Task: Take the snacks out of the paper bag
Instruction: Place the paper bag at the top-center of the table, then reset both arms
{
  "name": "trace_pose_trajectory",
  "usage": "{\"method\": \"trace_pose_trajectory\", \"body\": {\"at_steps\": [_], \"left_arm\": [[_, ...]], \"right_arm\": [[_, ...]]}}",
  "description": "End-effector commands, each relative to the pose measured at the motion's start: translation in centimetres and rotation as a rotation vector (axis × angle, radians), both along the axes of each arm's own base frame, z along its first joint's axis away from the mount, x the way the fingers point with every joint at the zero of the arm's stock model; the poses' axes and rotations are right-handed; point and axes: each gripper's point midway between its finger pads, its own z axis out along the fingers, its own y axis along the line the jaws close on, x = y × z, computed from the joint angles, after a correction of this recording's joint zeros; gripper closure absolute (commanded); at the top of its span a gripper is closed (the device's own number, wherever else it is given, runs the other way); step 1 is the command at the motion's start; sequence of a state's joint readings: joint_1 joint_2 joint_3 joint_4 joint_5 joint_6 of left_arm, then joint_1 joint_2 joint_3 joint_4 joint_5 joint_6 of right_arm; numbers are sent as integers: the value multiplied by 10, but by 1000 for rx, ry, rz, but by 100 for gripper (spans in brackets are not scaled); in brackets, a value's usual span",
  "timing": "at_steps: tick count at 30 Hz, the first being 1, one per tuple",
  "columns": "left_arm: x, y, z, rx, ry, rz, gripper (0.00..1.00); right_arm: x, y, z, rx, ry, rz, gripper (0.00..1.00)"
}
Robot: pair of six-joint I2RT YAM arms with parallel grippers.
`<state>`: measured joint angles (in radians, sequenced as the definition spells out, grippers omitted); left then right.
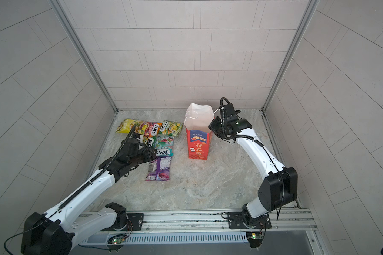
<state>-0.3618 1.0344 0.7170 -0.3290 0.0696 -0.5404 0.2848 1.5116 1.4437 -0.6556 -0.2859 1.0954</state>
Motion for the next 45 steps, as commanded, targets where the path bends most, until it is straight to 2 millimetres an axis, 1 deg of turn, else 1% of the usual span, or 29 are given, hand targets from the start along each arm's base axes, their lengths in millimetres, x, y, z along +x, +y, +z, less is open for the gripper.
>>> {"method": "trace_pose_trajectory", "body": {"at_steps": [1, 2, 3, 4, 6, 9, 13, 14, 15, 17, 18, 19, 21, 23, 25, 27, 28, 30, 31, 32, 34, 35, 37, 39, 42, 43, 45], "left_arm": [[5, 1, 2, 6, -22, -8, 26], [6, 1, 5, 6, -28, -8, 25], [7, 2, 7, 6, -33, -9, 25], [8, 2, 12, 5, -45, -9, 25], [11, 1, 23, -1, -81, -9, 25], [19, 3, 43, 3, -159, -4, 24], [31, 11, 73, 48, -244, 29, 24], [35, 16, 83, 61, -275, 63, 24], [38, 21, 91, 57, -306, 99, 24], [45, 30, 117, 64, -437, 148, 23], [47, 35, 127, 66, -497, 178, 22], [49, 43, 136, 77, -564, 220, 22], [52, 66, 147, 112, -644, 359, 21], [58, 81, 158, 163, -704, 442, 20], [64, 90, 161, 231, -744, 488, 18], [69, 100, 152, 329, -766, 527, 12], [69, 106, 143, 378, -769, 539, 9], [65, 127, 117, 421, -745, 616, 0], [63, 139, 99, 421, -729, 635, 0], [61, 149, 82, 431, -711, 632, 0], [60, 162, 55, 508, -654, 629, 0], [61, 166, 45, 555, -618, 623, 0], [64, 169, 33, 626, -556, 592, 0], [66, 176, 23, 635, -520, 591, 0], [71, 190, 7, 567, -485, 618, 0], [73, 192, 7, 558, -471, 619, 0], [78, 188, 3, 561, -438, 582, 0]], "right_arm": [[2, -2, 15, -2, -38, -23, 54], [3, -2, 18, -14, -55, -14, 35], [3, -1, 21, -29, -75, 1, 3], [4, 0, 26, -47, -96, 28, 1], [3, 0, 35, -83, -111, 67, 1], [4, -3, 55, -155, -197, 121, 1], [3, -9, 91, -229, -390, 160, 1], [3, -8, 102, -246, -468, 181, 1], [2, -11, 113, -273, -533, 183, 0], [-2, -23, 132, -352, -656, 156, 1], [-3, -30, 140, -390, -711, 132, 1], [-5, -39, 145, -440, -761, 100, 1], [-9, -50, 155, -536, -873, 85, 1], [-17, -69, 153, -657, -972, 19, 1], [-28, -91, 138, -721, -1042, -86, 0], [-41, -119, 115, -754, -1072, -259, 0], [-46, -130, 98, -775, -1073, -321, 0], [-51, -145, 72, -824, -1037, -382, 1], [-50, -148, 57, -851, -991, -373, 0], [-46, -148, 41, -890, -934, -328, 1], [-42, -153, 14, -961, -820, -280, 1], [-42, -156, 0, -994, -774, -267, 1], [-44, -166, -18, -1060, -723, -279, 0], [-42, -177, -32, -1101, -684, -293, 0], [-35, -178, -49, -1106, -642, -246, 0], [-32, -177, -53, -1082, -639, -231, 0], [-29, -178, -66, -1059, -604, -217, 0]]}}
